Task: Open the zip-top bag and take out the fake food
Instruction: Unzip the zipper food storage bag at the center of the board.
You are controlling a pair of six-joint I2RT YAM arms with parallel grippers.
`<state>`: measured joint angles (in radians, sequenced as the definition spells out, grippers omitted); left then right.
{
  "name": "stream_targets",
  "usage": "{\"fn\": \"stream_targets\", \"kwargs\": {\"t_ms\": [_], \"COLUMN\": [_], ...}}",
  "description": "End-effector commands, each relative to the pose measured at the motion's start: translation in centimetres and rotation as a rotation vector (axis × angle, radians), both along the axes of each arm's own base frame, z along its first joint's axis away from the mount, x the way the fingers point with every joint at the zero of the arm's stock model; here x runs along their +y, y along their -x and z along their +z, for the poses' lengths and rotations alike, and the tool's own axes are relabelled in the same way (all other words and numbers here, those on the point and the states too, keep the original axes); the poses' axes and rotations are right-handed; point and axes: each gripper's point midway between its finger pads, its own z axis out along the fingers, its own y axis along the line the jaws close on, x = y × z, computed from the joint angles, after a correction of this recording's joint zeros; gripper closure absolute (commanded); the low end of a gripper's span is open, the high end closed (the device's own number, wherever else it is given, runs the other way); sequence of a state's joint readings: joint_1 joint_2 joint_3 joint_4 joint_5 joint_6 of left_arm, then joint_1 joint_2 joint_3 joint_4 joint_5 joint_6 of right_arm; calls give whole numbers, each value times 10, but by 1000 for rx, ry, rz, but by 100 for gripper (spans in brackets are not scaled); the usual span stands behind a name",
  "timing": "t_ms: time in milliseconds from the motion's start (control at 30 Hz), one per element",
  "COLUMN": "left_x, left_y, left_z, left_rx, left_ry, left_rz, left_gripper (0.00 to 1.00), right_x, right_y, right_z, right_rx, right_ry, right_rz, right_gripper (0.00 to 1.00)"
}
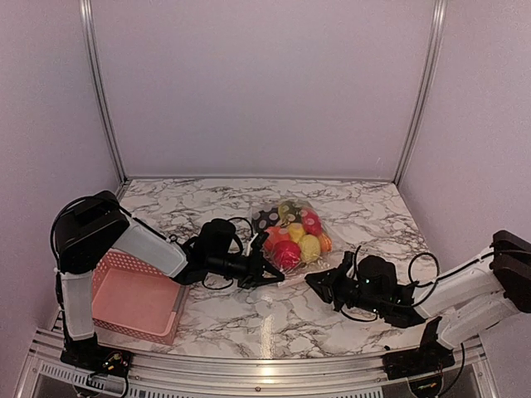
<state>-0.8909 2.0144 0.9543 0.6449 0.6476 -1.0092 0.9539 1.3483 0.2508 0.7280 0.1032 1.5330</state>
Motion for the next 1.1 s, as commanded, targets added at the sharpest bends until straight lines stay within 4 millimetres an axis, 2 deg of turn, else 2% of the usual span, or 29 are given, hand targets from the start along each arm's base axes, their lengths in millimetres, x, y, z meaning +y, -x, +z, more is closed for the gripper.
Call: {"fn": "stream_targets", "kwargs": {"t_ms": [0, 333, 500, 633, 767, 833, 1000, 1067], "left_x": [18, 23, 26, 28, 31, 32, 36, 39], "left_y": [-4, -1, 0, 1, 2, 1, -2, -4], "left_z": [-12, -5, 2, 8, 17, 23, 41, 49], "left_rx": [18, 2, -11, -24, -43, -58, -103, -122], "left_ry": [-68, -71, -72, -69, -66, -65, -71, -80], "left_rz": [38, 40, 43, 45, 48, 52, 74, 85], "left_gripper": [100, 100, 100, 100, 100, 100, 100, 96], "right_x": [-41, -73, -86, -89, -84, -75, -47, -36], "right_y": [-13, -24, -37, -46, -60, -69, -88, -95], "right_z": [-12, 21, 53, 82, 116, 144, 183, 194], "right_rx": [-14, -96, -163, -222, -293, -348, -429, -455], "right_ry": [145, 273, 324, 374, 429, 457, 533, 566], "right_rz": [-146, -225, -258, -264, -243, -219, -137, -98], "right_gripper": [92, 91, 91, 92, 95, 97, 100, 100]}}
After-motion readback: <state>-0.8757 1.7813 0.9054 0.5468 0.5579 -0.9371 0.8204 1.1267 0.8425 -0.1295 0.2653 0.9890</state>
